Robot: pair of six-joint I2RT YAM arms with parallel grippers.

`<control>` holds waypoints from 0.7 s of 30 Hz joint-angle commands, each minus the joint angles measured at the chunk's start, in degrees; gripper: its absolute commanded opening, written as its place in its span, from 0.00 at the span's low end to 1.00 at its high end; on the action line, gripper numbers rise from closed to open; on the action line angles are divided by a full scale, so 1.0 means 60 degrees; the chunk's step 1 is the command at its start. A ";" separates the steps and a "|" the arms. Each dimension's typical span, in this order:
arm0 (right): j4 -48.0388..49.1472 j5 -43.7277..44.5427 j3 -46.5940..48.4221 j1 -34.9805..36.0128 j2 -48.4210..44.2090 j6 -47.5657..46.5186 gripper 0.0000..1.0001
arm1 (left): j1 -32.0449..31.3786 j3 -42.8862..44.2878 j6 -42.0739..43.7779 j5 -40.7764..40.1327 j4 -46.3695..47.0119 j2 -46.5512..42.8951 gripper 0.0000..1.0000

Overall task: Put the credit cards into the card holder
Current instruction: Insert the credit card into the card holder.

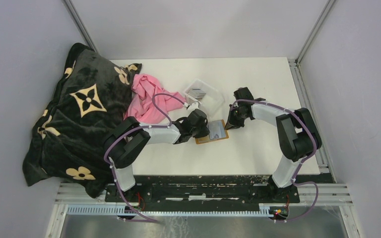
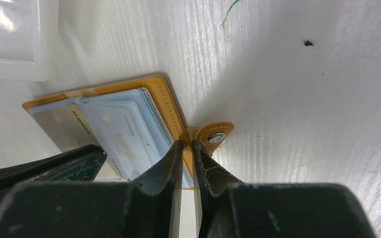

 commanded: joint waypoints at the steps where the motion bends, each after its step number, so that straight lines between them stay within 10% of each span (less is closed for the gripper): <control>1: -0.0107 0.0526 -0.0198 -0.0018 0.0421 -0.0159 0.17 | 0.0059 -0.0259 0.0690 -0.0804 -0.0518 -0.0392 0.15; 21: -0.0122 0.0539 -0.0236 -0.0019 0.0418 -0.0231 0.16 | -0.0060 0.0462 0.1240 0.0407 -0.0181 0.0518 0.03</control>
